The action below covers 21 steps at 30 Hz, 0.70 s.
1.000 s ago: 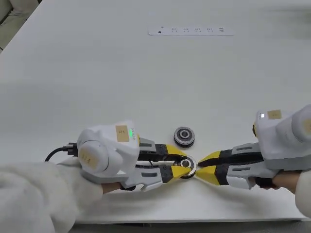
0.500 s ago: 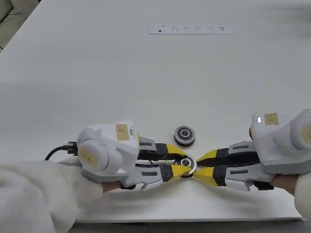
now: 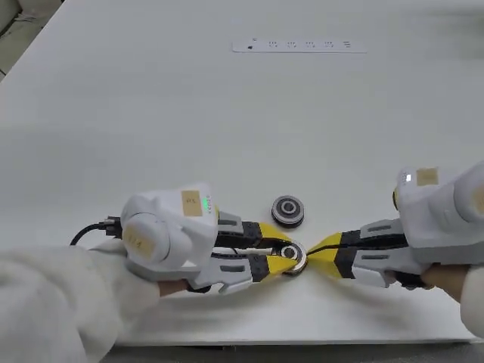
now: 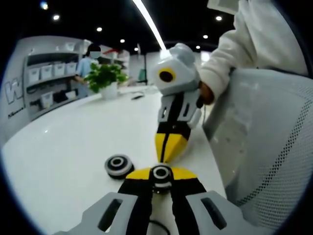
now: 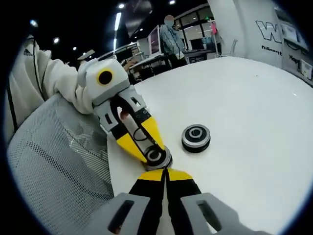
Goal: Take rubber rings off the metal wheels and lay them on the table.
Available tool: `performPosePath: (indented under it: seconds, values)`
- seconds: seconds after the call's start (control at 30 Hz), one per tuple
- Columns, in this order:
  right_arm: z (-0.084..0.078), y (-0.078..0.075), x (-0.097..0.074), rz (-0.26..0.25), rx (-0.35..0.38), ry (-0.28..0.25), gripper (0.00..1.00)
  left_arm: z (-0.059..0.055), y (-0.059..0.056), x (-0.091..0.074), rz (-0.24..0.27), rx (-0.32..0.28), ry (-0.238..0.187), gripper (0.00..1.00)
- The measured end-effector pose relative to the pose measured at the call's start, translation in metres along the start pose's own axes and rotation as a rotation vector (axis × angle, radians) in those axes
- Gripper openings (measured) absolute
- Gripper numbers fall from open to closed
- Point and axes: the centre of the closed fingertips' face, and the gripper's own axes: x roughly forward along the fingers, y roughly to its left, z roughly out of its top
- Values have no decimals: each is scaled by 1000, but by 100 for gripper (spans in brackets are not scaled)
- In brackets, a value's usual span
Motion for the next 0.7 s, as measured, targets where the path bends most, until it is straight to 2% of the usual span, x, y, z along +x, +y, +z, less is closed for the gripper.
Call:
performPosePath:
  seconds: [0.03,0.1,0.17,0.23,0.33,0.43,0.7]
  values:
    - [-1,-2,-2,-5,40,7,0,-1,1,0,0,2,2,14]
    - [3,-4,-3,8,79,-24,0,-1,1,-1,-4,2,5,14]
    - [7,-2,-4,23,130,-33,0,-1,1,-1,-9,7,10,14]
    - [6,0,-4,21,116,-22,0,-2,1,-1,-17,13,15,14]
    - [9,5,-5,31,132,-21,0,-2,0,-1,-25,26,25,14]
    - [10,9,-5,36,103,-7,0,-2,-2,-1,-29,37,31,14]
    - [12,12,-6,47,110,-9,0,-1,-3,-1,-33,41,33,14]
